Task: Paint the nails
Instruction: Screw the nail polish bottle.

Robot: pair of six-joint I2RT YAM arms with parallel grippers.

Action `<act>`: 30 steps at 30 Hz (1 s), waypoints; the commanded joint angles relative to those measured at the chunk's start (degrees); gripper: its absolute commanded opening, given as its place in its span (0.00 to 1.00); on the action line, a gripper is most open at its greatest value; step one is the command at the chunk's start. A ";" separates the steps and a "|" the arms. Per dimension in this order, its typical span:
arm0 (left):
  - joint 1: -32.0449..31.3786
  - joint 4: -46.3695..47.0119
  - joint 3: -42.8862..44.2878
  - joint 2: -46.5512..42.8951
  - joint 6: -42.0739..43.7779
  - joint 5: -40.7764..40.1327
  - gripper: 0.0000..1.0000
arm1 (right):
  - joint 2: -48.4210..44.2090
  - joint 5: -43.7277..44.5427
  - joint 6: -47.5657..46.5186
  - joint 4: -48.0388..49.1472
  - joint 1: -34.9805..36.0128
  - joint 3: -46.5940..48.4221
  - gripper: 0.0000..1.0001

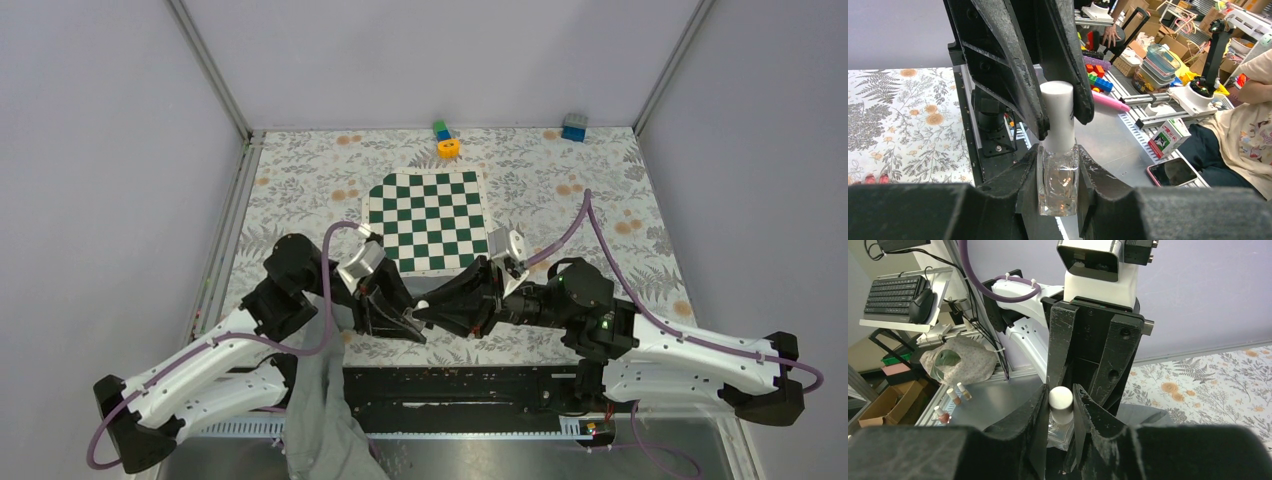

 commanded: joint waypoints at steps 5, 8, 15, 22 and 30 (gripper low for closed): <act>0.42 -0.29 -0.20 -2.31 4.31 -7.29 0.00 | 0.66 0.19 1.00 -2.58 0.35 2.58 0.13; 1.18 -2.10 -0.27 -3.32 5.70 -10.37 0.00 | 1.34 0.87 0.28 -4.57 0.37 3.19 0.03; 3.25 -6.12 0.21 -4.16 7.38 -18.36 0.00 | 1.53 6.25 0.45 -5.23 0.36 1.74 0.00; 4.30 -12.45 1.24 -4.24 10.34 -29.48 0.00 | 3.98 16.96 3.45 -8.02 0.39 2.52 0.00; 4.25 -19.19 1.77 -5.75 13.73 -46.43 0.00 | 11.14 29.31 13.83 -12.49 0.44 6.18 0.00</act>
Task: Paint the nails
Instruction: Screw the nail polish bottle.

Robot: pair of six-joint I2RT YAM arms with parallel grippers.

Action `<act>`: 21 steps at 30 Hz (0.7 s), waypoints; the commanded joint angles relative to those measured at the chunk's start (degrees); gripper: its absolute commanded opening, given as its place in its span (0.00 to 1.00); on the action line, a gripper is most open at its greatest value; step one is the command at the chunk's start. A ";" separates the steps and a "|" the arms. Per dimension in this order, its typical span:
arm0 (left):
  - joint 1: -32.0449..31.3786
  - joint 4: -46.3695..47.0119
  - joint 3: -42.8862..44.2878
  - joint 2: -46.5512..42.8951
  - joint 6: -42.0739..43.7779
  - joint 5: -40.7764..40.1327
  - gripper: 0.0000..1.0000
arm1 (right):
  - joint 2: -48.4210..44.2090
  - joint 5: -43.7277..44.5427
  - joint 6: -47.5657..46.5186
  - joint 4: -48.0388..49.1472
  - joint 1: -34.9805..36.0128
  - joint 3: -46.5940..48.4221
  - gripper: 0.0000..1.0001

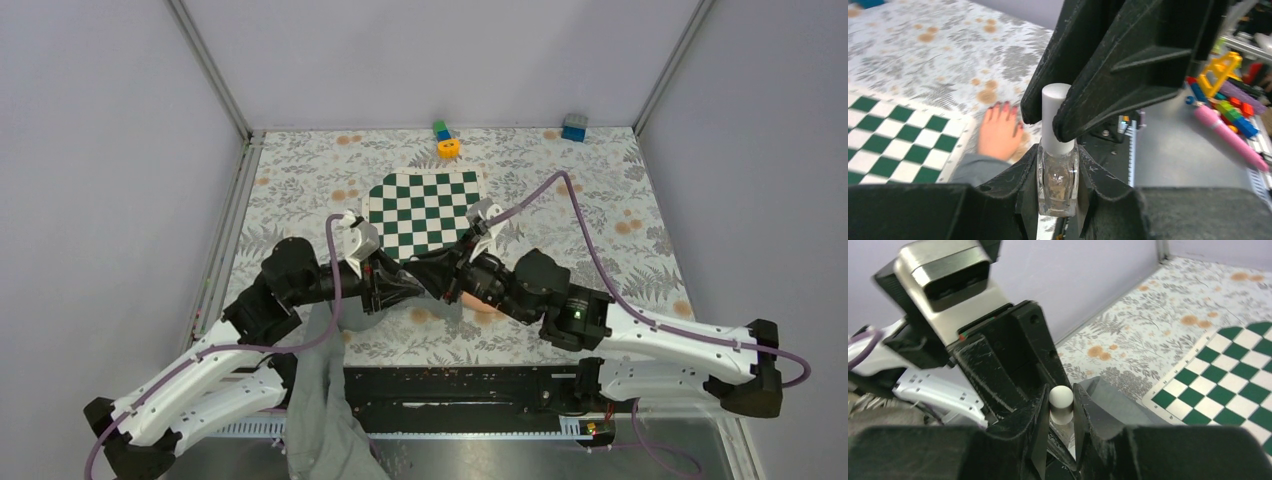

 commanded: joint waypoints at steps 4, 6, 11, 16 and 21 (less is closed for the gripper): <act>1.19 -1.94 2.79 0.29 2.91 -21.96 0.00 | 8.05 7.28 11.94 -7.73 1.08 5.20 0.00; 1.19 -2.76 2.79 0.41 2.91 -25.06 0.00 | 9.86 8.87 14.75 -8.58 1.08 6.26 0.00; 1.12 -6.34 4.03 1.87 2.72 -31.97 0.00 | 13.17 12.61 21.77 -10.86 1.08 8.46 0.00; 1.06 -7.27 4.07 2.76 2.29 -34.49 0.00 | 15.18 13.58 26.49 -11.26 1.08 9.02 0.00; 1.04 -6.63 4.34 3.20 2.30 -29.77 0.00 | 14.32 13.57 25.86 -9.51 1.08 8.31 0.11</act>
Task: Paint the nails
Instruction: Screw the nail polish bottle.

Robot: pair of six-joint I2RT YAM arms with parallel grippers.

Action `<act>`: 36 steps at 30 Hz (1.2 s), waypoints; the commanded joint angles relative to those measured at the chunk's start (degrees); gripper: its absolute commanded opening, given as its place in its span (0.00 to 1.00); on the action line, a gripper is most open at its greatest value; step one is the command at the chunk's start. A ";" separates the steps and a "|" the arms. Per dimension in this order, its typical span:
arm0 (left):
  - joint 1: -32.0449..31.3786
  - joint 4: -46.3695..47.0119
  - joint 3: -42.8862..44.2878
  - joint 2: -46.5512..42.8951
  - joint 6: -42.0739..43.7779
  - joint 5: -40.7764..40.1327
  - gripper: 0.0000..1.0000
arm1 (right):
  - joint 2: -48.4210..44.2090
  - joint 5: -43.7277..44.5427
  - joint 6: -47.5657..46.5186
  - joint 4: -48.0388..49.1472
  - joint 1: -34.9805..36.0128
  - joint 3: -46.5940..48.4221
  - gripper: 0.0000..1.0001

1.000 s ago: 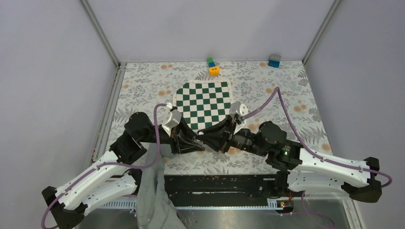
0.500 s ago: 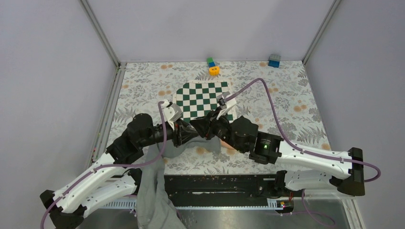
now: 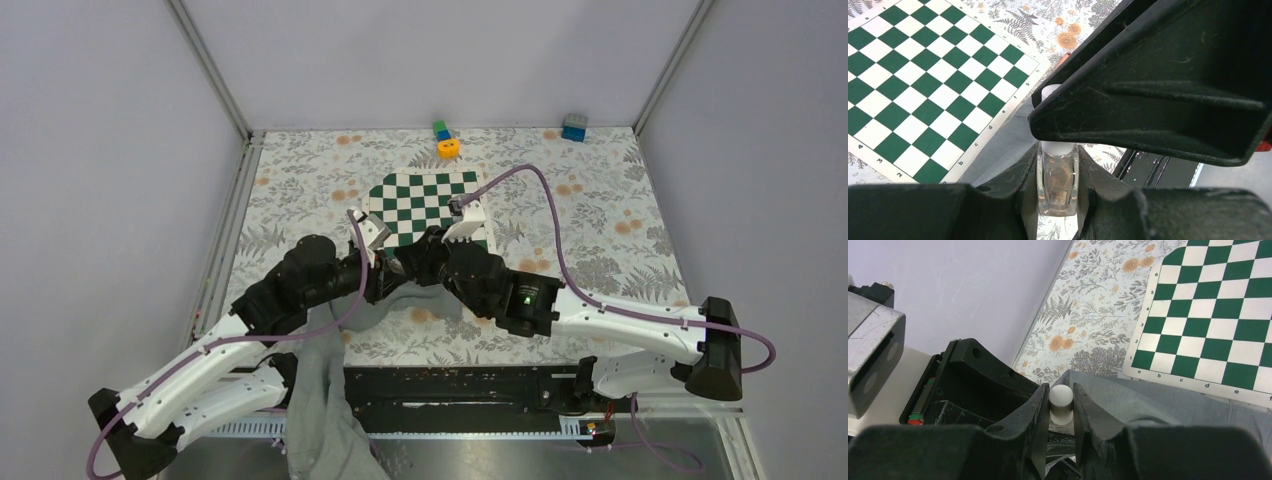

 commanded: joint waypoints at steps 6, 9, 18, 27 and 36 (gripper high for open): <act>1.21 7.54 4.64 0.88 0.84 2.04 0.00 | -5.93 -2.17 -2.12 1.21 2.04 -0.31 0.64; 1.26 8.90 4.52 0.28 1.26 6.92 0.00 | -9.44 2.09 -4.48 0.49 2.06 -1.32 0.74; 1.22 14.68 3.49 -1.53 2.17 28.64 0.00 | -23.49 -3.01 -21.06 14.20 1.99 -12.30 0.85; 1.12 36.12 0.86 2.46 -15.09 55.63 0.00 | -30.06 -35.41 -30.95 35.35 1.95 -20.96 0.89; -0.66 40.75 0.01 3.67 -18.83 58.09 0.00 | -26.06 -45.53 -29.86 36.25 2.00 -16.76 0.81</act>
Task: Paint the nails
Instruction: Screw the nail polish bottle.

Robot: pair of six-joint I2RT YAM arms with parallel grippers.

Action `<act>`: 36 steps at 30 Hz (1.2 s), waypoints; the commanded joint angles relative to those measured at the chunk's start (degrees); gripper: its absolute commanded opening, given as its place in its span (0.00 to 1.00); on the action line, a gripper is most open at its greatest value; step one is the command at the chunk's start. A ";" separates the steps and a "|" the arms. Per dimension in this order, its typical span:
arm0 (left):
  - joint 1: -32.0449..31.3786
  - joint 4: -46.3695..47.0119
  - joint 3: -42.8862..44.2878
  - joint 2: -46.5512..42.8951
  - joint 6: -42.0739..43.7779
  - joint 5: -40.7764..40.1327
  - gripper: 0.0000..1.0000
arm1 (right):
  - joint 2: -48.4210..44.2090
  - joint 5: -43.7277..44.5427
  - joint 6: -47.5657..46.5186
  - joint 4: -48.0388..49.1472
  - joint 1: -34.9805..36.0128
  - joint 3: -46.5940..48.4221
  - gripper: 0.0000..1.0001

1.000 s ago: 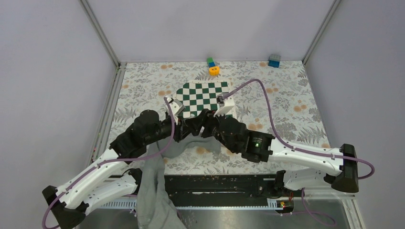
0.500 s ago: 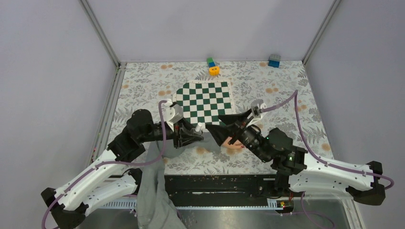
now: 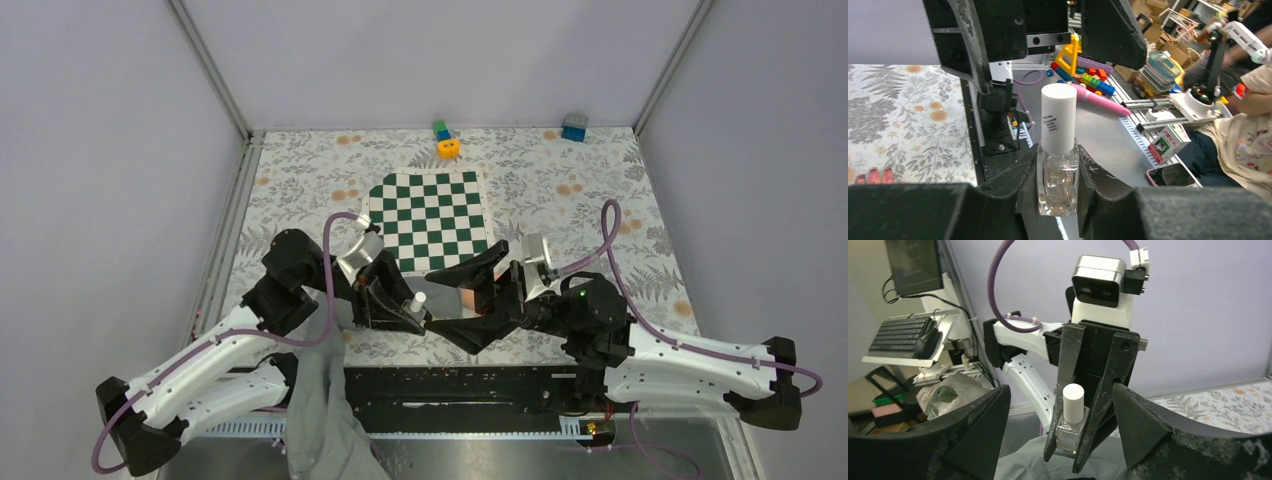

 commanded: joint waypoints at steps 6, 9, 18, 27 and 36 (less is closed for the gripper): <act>-1.70 6.20 0.25 0.26 -2.32 4.81 0.00 | 2.51 -7.21 0.41 6.26 0.40 3.27 0.75; -2.08 5.98 0.29 0.37 -2.34 5.20 0.00 | 3.55 -8.26 0.72 6.29 0.32 3.98 0.74; -2.37 6.02 0.32 0.21 -2.09 4.88 0.00 | 6.70 -11.16 3.98 6.40 0.32 5.81 0.56; -2.42 5.17 0.18 -0.68 -0.97 3.50 0.00 | 8.30 -11.30 6.20 4.29 0.32 5.97 0.46; -2.45 2.30 0.22 -1.93 2.09 -0.08 0.00 | 8.67 -9.68 6.69 2.26 0.37 5.62 0.13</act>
